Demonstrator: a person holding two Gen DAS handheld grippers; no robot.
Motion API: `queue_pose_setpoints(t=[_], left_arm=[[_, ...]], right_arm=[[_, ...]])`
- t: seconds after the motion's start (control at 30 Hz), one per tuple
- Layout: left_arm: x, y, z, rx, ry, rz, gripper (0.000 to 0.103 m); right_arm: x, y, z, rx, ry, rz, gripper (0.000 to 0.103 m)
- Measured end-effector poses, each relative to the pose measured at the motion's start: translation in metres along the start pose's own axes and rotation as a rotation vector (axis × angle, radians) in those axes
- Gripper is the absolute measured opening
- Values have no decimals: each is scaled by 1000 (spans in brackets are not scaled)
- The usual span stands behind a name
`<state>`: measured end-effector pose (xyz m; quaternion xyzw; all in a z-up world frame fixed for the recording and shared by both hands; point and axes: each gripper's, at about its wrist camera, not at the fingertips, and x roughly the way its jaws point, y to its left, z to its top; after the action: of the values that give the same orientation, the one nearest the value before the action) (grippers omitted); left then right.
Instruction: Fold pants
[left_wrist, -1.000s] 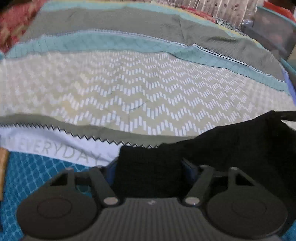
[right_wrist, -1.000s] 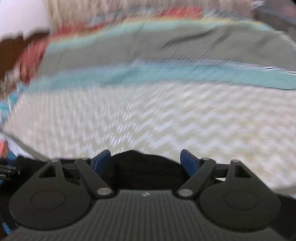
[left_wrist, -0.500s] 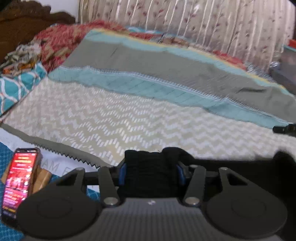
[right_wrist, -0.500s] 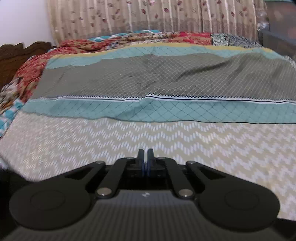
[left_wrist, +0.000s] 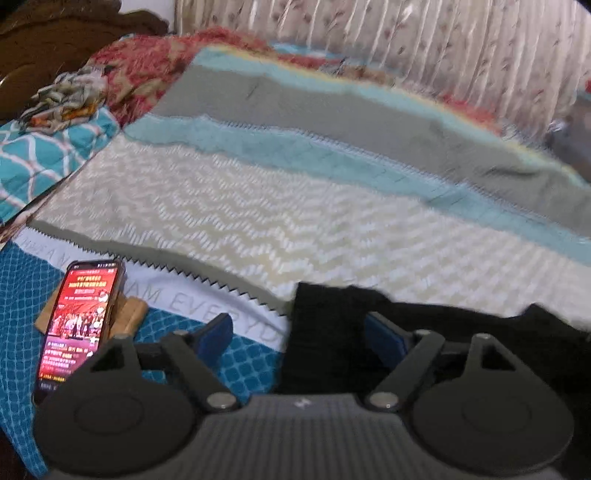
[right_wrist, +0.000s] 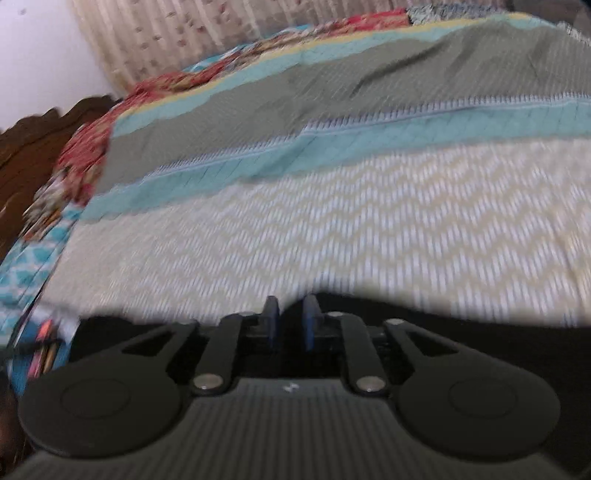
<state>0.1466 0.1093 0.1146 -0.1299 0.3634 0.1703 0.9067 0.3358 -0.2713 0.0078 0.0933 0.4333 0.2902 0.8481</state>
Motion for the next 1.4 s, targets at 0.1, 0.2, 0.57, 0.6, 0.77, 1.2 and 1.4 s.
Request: queue_pose_setpoints(t=[0.1, 0.2, 0.57, 0.6, 0.77, 1.2, 1.4], left_arm=[[-16, -28, -5, 73, -18, -107, 72], [-11, -62, -25, 199, 43, -134, 70], [-11, -72, -63, 280, 199, 15, 67], [-16, -76, -59, 263, 192, -8, 68], [-25, -120, -47, 217, 220, -142, 75], [12, -260, -69, 309, 419, -326, 75], [22, -257, -83, 281, 471, -313, 72]], right_arm=[[-13, 1, -33, -4, 40, 9, 27], [-24, -7, -62, 49, 74, -18, 26], [-165, -95, -117, 275, -229, -110, 46], [-186, -114, -126, 334, -292, -146, 48], [-247, -197, -174, 610, -512, -290, 56], [-246, -305, -162, 833, -727, -239, 58], [-261, -292, -152, 796, -721, -258, 13]])
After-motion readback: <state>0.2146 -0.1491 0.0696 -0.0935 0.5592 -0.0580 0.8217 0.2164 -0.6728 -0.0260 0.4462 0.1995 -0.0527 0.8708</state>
